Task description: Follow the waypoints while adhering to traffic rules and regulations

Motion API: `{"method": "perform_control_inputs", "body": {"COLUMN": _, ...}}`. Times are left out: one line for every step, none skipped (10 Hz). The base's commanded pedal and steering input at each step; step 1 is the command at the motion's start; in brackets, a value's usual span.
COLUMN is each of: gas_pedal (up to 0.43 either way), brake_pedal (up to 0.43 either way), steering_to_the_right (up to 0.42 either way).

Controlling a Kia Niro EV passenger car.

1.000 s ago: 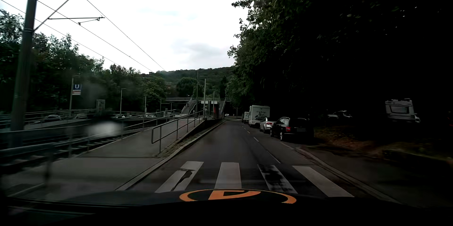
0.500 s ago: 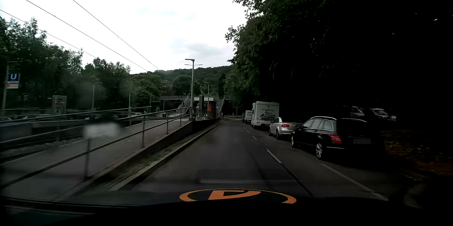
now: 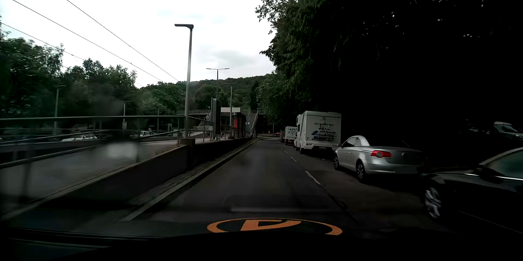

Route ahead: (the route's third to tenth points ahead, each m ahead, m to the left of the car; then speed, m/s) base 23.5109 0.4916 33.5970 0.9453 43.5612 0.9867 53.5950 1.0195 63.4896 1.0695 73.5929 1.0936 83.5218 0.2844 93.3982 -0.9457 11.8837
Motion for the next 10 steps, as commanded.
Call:
{"method": "perform_control_inputs", "body": {"gas_pedal": 0.008, "brake_pedal": 0.000, "steering_to_the_right": -0.001}}
{"method": "perform_control_inputs", "body": {"gas_pedal": 0.008, "brake_pedal": 0.000, "steering_to_the_right": -0.001}}
{"method": "perform_control_inputs", "body": {"gas_pedal": 0.008, "brake_pedal": 0.000, "steering_to_the_right": -0.001}}
{"method": "perform_control_inputs", "body": {"gas_pedal": 0.008, "brake_pedal": 0.000, "steering_to_the_right": -0.001}}
{"method": "perform_control_inputs", "body": {"gas_pedal": 0.008, "brake_pedal": 0.000, "steering_to_the_right": -0.001}}
{"method": "perform_control_inputs", "body": {"gas_pedal": 0.008, "brake_pedal": 0.000, "steering_to_the_right": -0.001}}
{"method": "perform_control_inputs", "body": {"gas_pedal": 0.008, "brake_pedal": 0.000, "steering_to_the_right": -0.002}}
{"method": "perform_control_inputs", "body": {"gas_pedal": 0.008, "brake_pedal": 0.000, "steering_to_the_right": -0.003}}
{"method": "perform_control_inputs", "body": {"gas_pedal": 0.008, "brake_pedal": 0.000, "steering_to_the_right": -0.004}}
{"method": "perform_control_inputs", "body": {"gas_pedal": 0.000, "brake_pedal": 0.000, "steering_to_the_right": -0.004}}
